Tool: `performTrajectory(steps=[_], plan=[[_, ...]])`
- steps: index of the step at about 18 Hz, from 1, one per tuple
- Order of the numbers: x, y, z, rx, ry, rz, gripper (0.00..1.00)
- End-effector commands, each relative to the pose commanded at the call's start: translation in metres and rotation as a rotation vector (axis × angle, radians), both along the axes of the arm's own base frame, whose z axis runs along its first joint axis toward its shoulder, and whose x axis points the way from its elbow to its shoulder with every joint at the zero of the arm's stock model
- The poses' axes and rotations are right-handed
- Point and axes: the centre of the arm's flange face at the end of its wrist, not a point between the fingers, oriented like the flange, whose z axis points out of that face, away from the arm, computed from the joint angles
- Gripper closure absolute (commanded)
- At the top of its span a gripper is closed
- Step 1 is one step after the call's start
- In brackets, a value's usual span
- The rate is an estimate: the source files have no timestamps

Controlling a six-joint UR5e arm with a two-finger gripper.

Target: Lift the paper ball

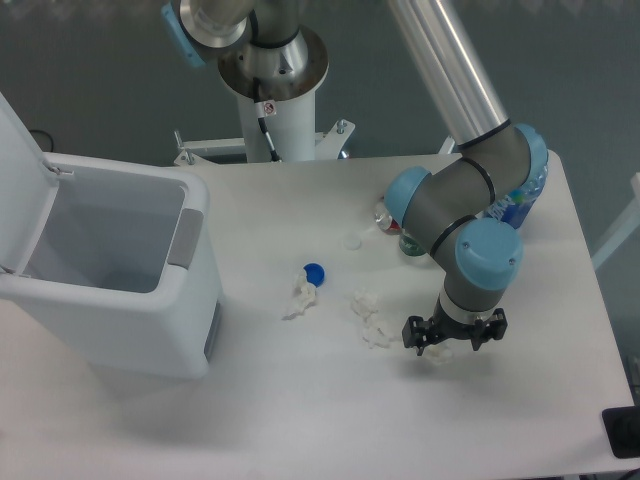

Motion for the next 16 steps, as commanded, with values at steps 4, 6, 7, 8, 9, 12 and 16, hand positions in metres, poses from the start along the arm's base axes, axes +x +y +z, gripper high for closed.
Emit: performTrajectory(steps=[4, 6, 7, 8, 9, 12, 16], plan=[[0.0002, -0.0001, 0.0032, 0.002, 0.004, 0.0, 0.46], [-0.0005, 0.0003, 0.0019, 0.002, 0.004, 0.0, 0.52], [-0.0005, 0.0001, 0.003, 0.002, 0.006, 0.0, 0.54], [-0.0003, 0.0, 0.0039, 0.002, 0.006, 0.002, 0.62], [-0.0003, 0.0, 0.005, 0.002, 0.007, 0.002, 0.65], [0.0012, -0.0009, 0.006, 0.002, 0.006, 0.003, 0.82], [0.0022, -0.0014, 0.0079, 0.003, 0.007, 0.003, 0.98]])
